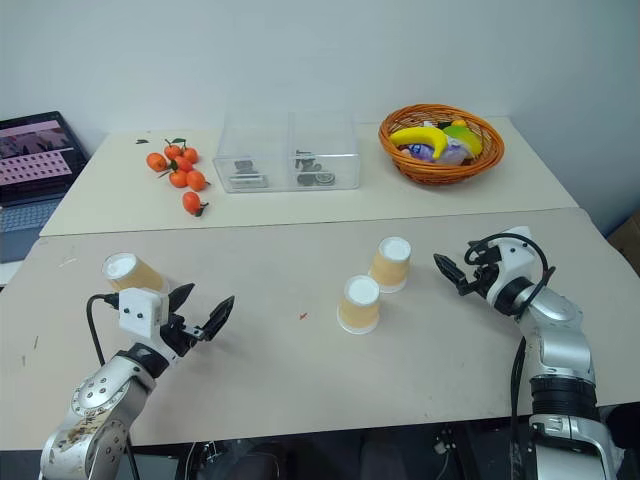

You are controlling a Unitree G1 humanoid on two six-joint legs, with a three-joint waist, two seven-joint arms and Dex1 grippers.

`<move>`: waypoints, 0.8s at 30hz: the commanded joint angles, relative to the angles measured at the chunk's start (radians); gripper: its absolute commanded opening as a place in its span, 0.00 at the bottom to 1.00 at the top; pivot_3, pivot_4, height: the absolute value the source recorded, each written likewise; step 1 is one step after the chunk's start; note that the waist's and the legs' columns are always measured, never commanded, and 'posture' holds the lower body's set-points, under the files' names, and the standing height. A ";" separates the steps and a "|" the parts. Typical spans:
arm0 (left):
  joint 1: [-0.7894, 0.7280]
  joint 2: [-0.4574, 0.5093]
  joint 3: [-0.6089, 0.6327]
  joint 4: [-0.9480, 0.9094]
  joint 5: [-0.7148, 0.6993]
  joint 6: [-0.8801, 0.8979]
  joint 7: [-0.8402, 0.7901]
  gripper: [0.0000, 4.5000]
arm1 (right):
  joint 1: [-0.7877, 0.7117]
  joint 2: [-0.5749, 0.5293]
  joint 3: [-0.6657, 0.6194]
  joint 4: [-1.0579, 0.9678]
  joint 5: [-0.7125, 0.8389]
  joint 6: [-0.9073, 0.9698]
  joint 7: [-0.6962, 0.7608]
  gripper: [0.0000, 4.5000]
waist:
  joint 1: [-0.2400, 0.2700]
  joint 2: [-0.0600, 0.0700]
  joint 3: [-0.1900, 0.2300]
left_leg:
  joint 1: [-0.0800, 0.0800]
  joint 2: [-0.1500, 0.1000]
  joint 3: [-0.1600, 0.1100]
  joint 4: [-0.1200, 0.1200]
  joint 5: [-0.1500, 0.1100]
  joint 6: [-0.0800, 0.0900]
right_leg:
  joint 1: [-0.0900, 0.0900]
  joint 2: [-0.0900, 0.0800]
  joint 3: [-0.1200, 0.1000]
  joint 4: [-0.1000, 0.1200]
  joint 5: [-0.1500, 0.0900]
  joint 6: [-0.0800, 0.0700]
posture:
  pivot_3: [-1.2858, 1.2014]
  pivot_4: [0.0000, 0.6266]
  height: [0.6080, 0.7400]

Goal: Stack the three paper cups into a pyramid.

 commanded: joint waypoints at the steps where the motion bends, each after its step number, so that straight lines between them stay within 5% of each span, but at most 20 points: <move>1: -0.062 0.060 -0.012 -0.009 -0.037 0.021 -0.080 0.99 | 0.017 -0.040 -0.015 -0.095 0.042 0.037 0.055 1.00 | 0.000 0.000 0.000 | 0.000 0.000 0.000 0.000 0.000 0.000 | 0.000 0.000 0.000 0.000 0.000 0.000 | 0.52 0.24 0.91; 5: -0.206 0.219 -0.105 0.021 -0.068 0.070 -0.300 0.99 | 0.169 -0.169 -0.022 -0.324 0.158 0.197 0.253 1.00 | 0.019 0.003 0.001 | -0.003 0.000 -0.002 0.001 0.000 0.000 | -0.001 0.000 -0.003 0.001 0.000 0.000 | 0.52 0.24 0.91; 12: -0.331 0.302 -0.182 0.062 -0.097 0.075 -0.473 0.99 | 0.292 -0.309 -0.053 -0.555 0.268 0.344 0.365 1.00 | -0.019 0.003 0.001 | -0.005 0.000 0.000 0.001 -0.002 0.003 | 0.000 0.000 -0.002 0.000 -0.001 0.001 | 0.52 0.24 0.91; 24: -0.397 0.333 -0.201 0.128 -0.064 0.013 -0.580 0.99 | 0.306 -0.222 0.028 -0.790 0.387 0.472 0.274 1.00 | -0.004 0.003 0.002 | -0.006 0.000 -0.001 0.003 -0.002 0.003 | -0.004 0.000 -0.002 0.000 -0.001 0.001 | 0.52 0.24 0.91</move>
